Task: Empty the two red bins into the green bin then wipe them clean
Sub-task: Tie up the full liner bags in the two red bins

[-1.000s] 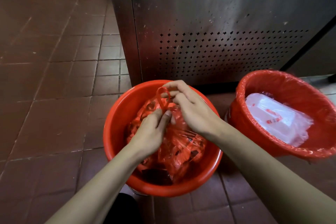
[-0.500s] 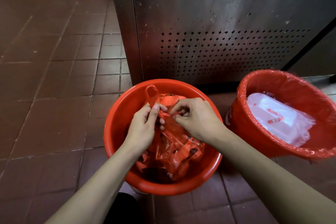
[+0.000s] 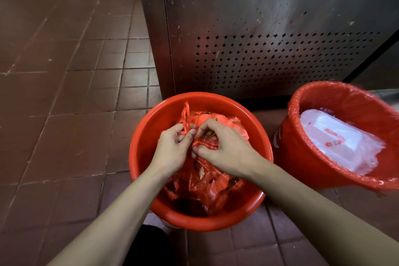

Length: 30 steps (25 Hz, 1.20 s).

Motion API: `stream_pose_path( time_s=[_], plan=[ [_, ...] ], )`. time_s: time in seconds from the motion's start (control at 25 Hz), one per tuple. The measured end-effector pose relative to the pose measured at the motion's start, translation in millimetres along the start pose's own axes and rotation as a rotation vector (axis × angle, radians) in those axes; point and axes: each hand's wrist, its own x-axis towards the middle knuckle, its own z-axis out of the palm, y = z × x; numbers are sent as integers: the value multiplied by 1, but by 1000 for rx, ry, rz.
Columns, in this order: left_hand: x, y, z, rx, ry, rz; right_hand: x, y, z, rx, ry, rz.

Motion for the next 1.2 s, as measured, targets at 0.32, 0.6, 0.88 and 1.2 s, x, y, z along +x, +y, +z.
stream_pose_path(
  time_s=[0.32, 0.6, 0.88, 1.2],
  plan=[
    [-6, 10, -6, -31, -25, -49, 14, 7, 14, 185, 102, 54],
    [-21, 0, -20, 225, -31, -15, 17, 8, 17, 80, 170, 113],
    [-18, -5, -25, 373, -29, 224, 19, 5, 16, -185, -82, 35],
    [-16, -14, -18, 389, 58, 228, 18, 8, 16, -31, -201, 99]
  ],
)
